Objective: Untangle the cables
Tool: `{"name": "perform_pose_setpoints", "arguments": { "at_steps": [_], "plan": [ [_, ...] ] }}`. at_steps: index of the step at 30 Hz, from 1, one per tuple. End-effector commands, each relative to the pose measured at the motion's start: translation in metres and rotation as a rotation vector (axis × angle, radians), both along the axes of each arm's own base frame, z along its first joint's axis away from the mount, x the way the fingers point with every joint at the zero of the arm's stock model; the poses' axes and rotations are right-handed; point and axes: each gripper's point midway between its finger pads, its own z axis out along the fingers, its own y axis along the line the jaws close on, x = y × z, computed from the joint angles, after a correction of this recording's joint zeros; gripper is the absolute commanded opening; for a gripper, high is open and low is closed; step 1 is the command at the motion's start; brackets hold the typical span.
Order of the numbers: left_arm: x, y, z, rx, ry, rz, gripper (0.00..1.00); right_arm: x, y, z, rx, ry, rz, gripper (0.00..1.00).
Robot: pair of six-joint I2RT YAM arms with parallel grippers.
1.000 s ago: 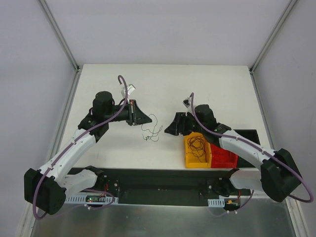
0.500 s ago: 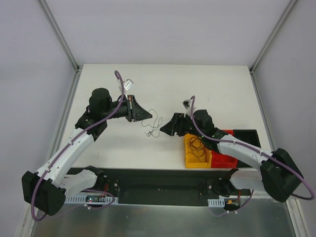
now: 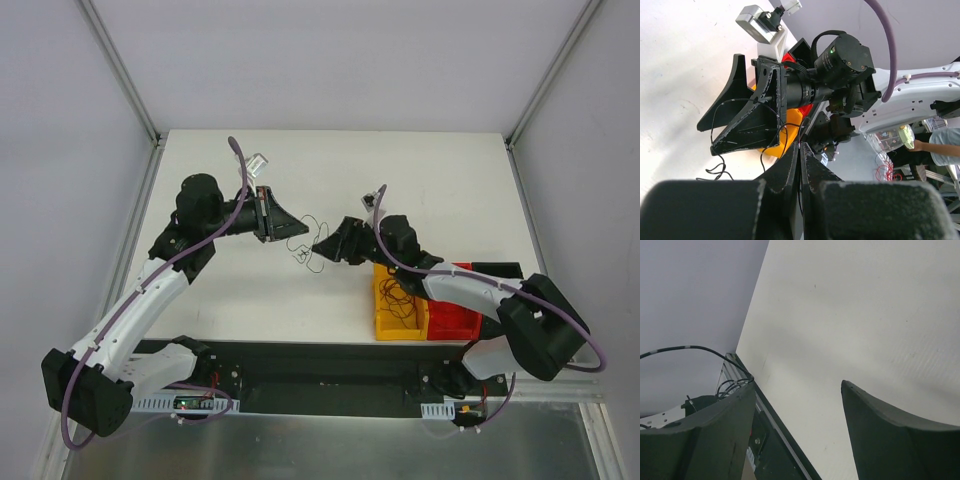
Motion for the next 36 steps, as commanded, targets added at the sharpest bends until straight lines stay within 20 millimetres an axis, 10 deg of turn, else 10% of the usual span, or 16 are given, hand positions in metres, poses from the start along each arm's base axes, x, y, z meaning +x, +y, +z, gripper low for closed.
{"name": "perform_pose_setpoints", "arguments": {
  "at_steps": [1,10,19,29,36],
  "plan": [
    [-0.011,-0.002,0.029,-0.046,-0.079,-0.041,0.00,0.011,0.017,0.053,0.133,-0.108,0.019,0.71],
    [0.003,0.002,0.026,-0.007,-0.068,0.013,0.00,-0.010,-0.015,0.046,-0.009,-0.242,0.029,0.76],
    [-0.002,-0.001,0.027,-0.018,-0.042,-0.024,0.00,0.004,0.003,0.060,0.013,-0.244,0.046,0.73],
    [0.004,0.000,0.007,0.013,0.034,0.019,0.00,0.005,0.010,0.077,0.102,-0.285,0.046,0.01],
    [0.010,-0.001,-0.002,0.026,0.068,0.035,0.00,-0.003,-0.001,0.091,0.118,-0.315,0.034,0.00]
  ]
}}
